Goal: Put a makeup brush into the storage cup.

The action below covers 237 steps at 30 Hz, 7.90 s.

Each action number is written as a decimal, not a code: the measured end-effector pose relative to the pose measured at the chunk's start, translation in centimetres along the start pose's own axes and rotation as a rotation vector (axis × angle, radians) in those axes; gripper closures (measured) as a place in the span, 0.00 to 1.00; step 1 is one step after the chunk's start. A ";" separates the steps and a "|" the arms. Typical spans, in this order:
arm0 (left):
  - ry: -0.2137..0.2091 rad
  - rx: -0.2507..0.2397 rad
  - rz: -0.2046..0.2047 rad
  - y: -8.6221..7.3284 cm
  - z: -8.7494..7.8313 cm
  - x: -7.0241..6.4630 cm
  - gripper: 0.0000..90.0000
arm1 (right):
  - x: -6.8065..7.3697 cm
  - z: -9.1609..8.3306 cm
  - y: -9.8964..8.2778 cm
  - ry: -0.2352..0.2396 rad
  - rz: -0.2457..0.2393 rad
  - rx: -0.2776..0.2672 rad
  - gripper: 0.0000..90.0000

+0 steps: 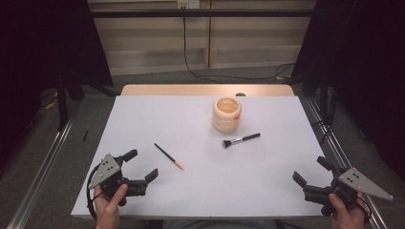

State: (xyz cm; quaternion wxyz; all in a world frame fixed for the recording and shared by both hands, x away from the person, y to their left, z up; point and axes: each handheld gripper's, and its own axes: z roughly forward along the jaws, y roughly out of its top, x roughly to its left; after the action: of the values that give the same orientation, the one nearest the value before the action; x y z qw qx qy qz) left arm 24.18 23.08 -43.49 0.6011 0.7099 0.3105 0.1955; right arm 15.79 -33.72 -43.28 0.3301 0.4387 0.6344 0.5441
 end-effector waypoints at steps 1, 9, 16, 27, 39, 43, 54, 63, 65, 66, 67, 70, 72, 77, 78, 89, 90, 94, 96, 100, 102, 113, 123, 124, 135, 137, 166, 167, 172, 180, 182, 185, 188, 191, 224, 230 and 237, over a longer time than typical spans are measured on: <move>0.003 0.002 0.000 0.0 0.0 0.0 0.01 | 0.0 0.0 0.0 0.000 0.000 0.001 0.00; 0.020 0.005 0.003 0.1 0.1 0.0 0.02 | 0.4 0.5 -0.1 0.016 -0.015 -0.004 0.00; 0.006 0.009 0.003 0.1 0.2 0.0 0.02 | 0.4 0.7 -0.2 0.017 0.000 -0.003 0.00; 0.013 -0.024 0.013 1.1 -0.8 -0.5 0.02 | 0.6 0.7 -0.1 0.029 0.022 -0.009 0.00; 0.002 -0.008 0.002 2.4 0.4 0.4 0.02 | 1.1 1.0 -0.1 0.049 -0.003 0.003 0.00; -0.007 -0.014 0.028 3.1 0.7 0.5 0.02 | 1.2 1.0 -0.1 0.052 -0.002 0.005 0.00; -0.015 -0.039 0.071 4.6 2.6 0.9 0.01 | 1.1 1.0 -0.1 0.048 -0.003 0.002 0.00; -0.044 -0.039 0.036 5.6 4.9 2.4 0.02 | 1.0 1.0 -0.1 0.051 0.004 0.003 0.00; -0.037 -0.025 0.047 5.8 5.2 2.8 0.01 | 1.0 1.0 -0.1 0.051 0.004 0.003 0.00; -0.035 -0.022 0.051 5.9 5.4 2.9 0.01 | 1.0 1.0 -0.1 0.051 0.004 0.003 0.00; -0.031 -0.018 0.056 6.1 5.5 3.1 0.01 | 1.0 1.0 -0.1 0.052 0.002 0.003 0.00; -0.020 -0.002 0.074 6.6 5.8 3.6 0.01 | 1.0 0.9 -0.1 0.051 0.003 0.002 0.00; -0.024 0.000 0.077 6.9 6.0 3.9 0.01 | 1.0 0.9 -0.1 0.051 0.004 0.002 0.00; -0.030 -0.010 0.069 7.9 6.5 4.7 0.01 | 1.0 1.0 -0.1 0.057 0.003 -0.001 0.00; -0.028 -0.003 0.074 8.1 6.6 4.8 0.01 | 1.0 1.0 -0.1 0.057 0.000 -0.001 0.00; 0.004 0.006 0.093 10.4 8.5 6.2 0.01 | 0.8 1.1 -0.1 0.043 0.001 0.001 0.00; -0.005 0.008 0.091 10.6 8.8 6.3 0.01 | 0.9 1.1 -0.1 0.046 -0.002 0.002 0.00; -0.004 0.023 0.118 11.7 9.7 6.5 0.01 | 1.0 1.2 -0.1 0.053 -0.002 -0.001 0.00; 0.000 0.030 0.125 12.0 10.1 6.6 0.01 | 1.0 1.2 -0.1 0.053 -0.002 -0.002 0.00; -0.006 0.085 0.116 12.2 10.7 6.7 0.01 | 1.0 1.1 -0.1 0.051 -0.003 -0.001 0.00; -0.020 0.124 0.112 12.2 10.9 6.6 0.01 | 1.0 1.2 -0.2 0.055 0.000 -0.001 0.00; -0.022 0.316 0.149 12.6 11.7 6.3 0.02 | 1.0 1.4 -0.2 0.060 -0.009 0.006 0.00; -0.076 0.538 0.139 11.4 13.0 5.9 0.03 | 1.0 1.4 -0.2 0.062 -0.008 0.012 0.00; -0.082 0.557 0.135 11.3 13.1 5.8 0.03 | 1.0 1.4 -0.2 0.063 -0.008 0.012 0.00; -0.116 0.723 0.136 10.1 14.1 5.6 0.04 | 1.0 1.4 -0.2 0.068 -0.006 0.014 0.00; -0.117 0.751 0.138 9.9 14.2 5.6 0.04 | 1.0 1.4 -0.2 0.069 -0.009 0.015 0.00; -0.178 1.065 0.174 6.7 15.2 6.7 0.06 | 1.1 1.5 -0.2 0.067 -0.010 0.020 0.00; -0.204 1.063 0.191 6.4 15.4 6.8 0.06 | 1.1 1.5 -0.2 0.067 -0.012 0.021 0.00; -0.284 1.026 0.250 6.1 15.5 6.7 0.06 | 1.1 1.5 -0.2 0.068 -0.009 0.022 0.00; -0.408 0.998 0.466 5.5 15.5 5.7 0.06 | 1.1 1.4 -0.2 0.065 -0.007 0.023 0.00; -0.435 1.006 0.492 5.3 15.5 5.4 0.10 | 1.1 1.5 -0.2 0.064 -0.009 0.024 0.00; -0.432 1.032 0.543 4.9 15.5 4.9 0.15 | 1.1 1.5 -0.2 0.063 -0.007 0.023 0.00; -0.468 1.038 0.549 4.8 15.6 4.7 0.15 | 1.1 1.5 -0.2 0.063 -0.006 0.023 0.00; -0.459 1.058 0.560 4.5 15.9 4.1 0.13 | 1.1 1.5 -0.2 0.065 -0.006 0.024 0.00; -0.502 1.158 0.735 3.3 17.7 4.2 0.61 | 1.1 1.3 -0.2 0.060 -0.002 0.023 0.00; -0.570 1.195 0.734 3.1 18.0 3.8 0.79 | 1.1 1.3 -0.2 0.059 -0.006 0.023 0.00; -0.576 1.232 0.670 3.2 18.3 4.2 0.84 | 1.1 1.3 -0.3 0.066 -0.011 0.024 0.00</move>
State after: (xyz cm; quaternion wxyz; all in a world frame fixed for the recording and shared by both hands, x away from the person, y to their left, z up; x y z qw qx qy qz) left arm 39.81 12.25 -44.43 0.0617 0.9968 -0.0383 -0.0343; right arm 16.42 -32.16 -43.71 0.3070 0.4210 0.6537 0.5489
